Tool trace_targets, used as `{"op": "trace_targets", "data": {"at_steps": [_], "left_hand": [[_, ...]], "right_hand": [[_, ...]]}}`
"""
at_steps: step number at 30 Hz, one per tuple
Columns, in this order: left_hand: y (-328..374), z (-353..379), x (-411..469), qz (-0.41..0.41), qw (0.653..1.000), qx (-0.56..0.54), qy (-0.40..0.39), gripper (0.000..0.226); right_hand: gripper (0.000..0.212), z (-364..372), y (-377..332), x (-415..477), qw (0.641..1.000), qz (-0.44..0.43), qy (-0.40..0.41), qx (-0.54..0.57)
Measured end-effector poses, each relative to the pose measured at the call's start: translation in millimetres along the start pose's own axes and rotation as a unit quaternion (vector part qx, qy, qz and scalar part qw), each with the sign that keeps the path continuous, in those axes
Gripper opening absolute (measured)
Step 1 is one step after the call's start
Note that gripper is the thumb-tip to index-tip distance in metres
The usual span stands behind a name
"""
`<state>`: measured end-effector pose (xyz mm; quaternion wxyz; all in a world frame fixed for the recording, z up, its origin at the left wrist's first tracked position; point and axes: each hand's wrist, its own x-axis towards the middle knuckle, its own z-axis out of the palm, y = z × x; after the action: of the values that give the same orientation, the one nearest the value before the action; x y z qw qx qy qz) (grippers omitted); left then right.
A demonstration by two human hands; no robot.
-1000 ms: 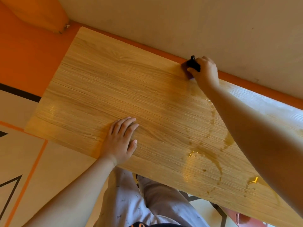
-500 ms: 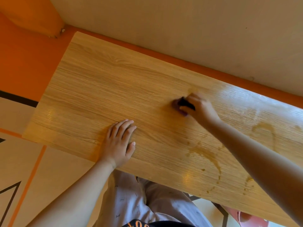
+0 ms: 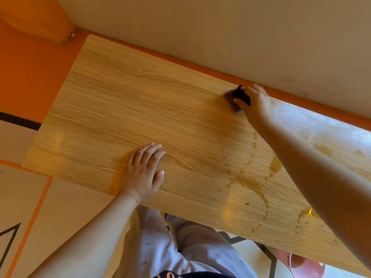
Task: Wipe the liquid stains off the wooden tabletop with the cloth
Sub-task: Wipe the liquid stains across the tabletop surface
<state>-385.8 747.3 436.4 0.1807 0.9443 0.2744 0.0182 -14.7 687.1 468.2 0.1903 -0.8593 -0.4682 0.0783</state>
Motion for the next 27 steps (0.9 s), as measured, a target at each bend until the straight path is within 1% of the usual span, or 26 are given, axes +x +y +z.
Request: {"op": "trace_targets", "data": {"at_steps": [2, 4, 7, 9, 11, 14, 18, 21, 24, 27], "left_hand": [[0, -1, 1, 0.000, 1.000, 0.001, 0.001, 0.050], [0, -1, 1, 0.000, 1.000, 0.000, 0.003, 0.050], [1, -1, 0, -0.001, 1.000, -0.004, 0.007, 0.050], [1, -1, 1, 0.000, 1.000, -0.004, 0.006, 0.050], [1, -1, 1, -0.001, 1.000, -0.003, 0.004, 0.050], [1, -1, 1, -0.003, 1.000, -0.001, 0.004, 0.050], [1, 0, 1, -0.004, 1.000, 0.000, 0.007, 0.050], [1, 0, 1, -0.004, 1.000, 0.002, 0.012, 0.050], [1, 0, 0, -0.005, 1.000, 0.001, 0.013, 0.050], [1, 1, 0, -0.008, 1.000, -0.002, 0.009, 0.050]], "right_hand": [[0.019, -2, -5, -39, 0.999, -0.034, -0.035, 0.011], [0.016, -5, -12, -80, 0.996, -0.071, -0.054, 0.015], [0.019, -7, -18, -123, 0.989, -0.113, -0.095, 0.017], [0.022, -11, -15, -125, 0.981, -0.141, -0.130, 0.014], [0.023, -15, -8, -107, 0.977, -0.158, -0.141, 0.012], [0.019, -14, 4, -56, 0.985, -0.138, -0.100, -0.009], [0.022, -9, 14, 17, 0.997, -0.065, -0.022, -0.031], [0.026, -7, 14, 48, 1.000, -0.009, 0.006, -0.029], [0.027, -4, 7, 42, 1.000, 0.020, 0.019, -0.014], [0.026, 1, -4, -8, 1.000, -0.004, 0.000, 0.010]]}}
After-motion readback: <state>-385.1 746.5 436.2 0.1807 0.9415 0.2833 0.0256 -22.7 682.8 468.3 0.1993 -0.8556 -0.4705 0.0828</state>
